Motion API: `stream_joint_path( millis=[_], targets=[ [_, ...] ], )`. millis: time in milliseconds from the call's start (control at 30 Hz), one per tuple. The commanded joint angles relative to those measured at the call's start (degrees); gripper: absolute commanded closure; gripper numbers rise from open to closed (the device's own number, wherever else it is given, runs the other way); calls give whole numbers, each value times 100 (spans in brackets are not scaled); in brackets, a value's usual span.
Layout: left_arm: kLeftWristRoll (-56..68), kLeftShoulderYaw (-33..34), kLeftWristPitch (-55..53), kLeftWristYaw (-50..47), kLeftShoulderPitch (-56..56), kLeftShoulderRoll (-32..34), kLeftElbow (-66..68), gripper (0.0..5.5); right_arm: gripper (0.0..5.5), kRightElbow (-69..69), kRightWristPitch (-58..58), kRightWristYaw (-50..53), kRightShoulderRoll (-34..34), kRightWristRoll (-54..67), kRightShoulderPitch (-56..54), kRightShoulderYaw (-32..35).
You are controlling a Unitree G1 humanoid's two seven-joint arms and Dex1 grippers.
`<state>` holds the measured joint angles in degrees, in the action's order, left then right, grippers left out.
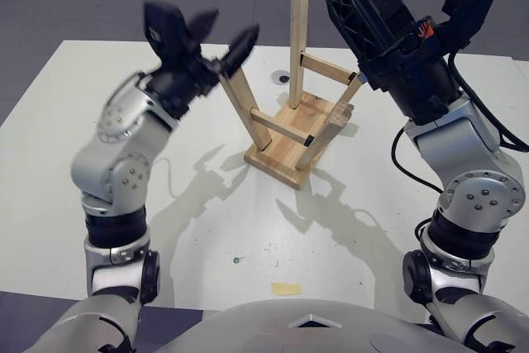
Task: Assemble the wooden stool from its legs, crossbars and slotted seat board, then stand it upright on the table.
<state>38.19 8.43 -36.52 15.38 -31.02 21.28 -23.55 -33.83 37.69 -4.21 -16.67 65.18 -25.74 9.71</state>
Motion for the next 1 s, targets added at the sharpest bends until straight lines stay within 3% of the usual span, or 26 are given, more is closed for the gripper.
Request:
stream_joint_path(
  millis=[33,100,167,300,367,500,767,933,1000],
  targets=[
    [-157,204,289,-194,-1528,58,255,47,10,-25,-104,150,-45,72,-242,112],
    [-40,157,348,-137,-1964,-113,418,13,10,-39,-158,259,-46,167,-444,185],
    [-123,-166,276,107,-1835,-161,608,13,10,-27,-210,322,-31,262,-545,241],
    [-1294,-1745,699,682,-308,-53,1332,13,10,-15,-42,267,-63,-44,64,-140],
    [-1651,-2048,891,619,246,-164,1681,13,10,-43,-39,221,-29,-258,423,-367],
    [-1753,-1917,997,524,593,-383,1691,13,10,-112,-70,216,29,-436,781,-530],
    [-1776,-1696,970,464,135,-628,1465,13,10,-29,-230,146,89,-599,763,-462],
    [-1242,-917,653,190,-417,-810,973,13,10,271,-447,431,-145,-925,705,268],
    [-875,-565,438,-6,-744,-906,717,13,10,149,-235,313,-344,-917,979,239]
  ],
)
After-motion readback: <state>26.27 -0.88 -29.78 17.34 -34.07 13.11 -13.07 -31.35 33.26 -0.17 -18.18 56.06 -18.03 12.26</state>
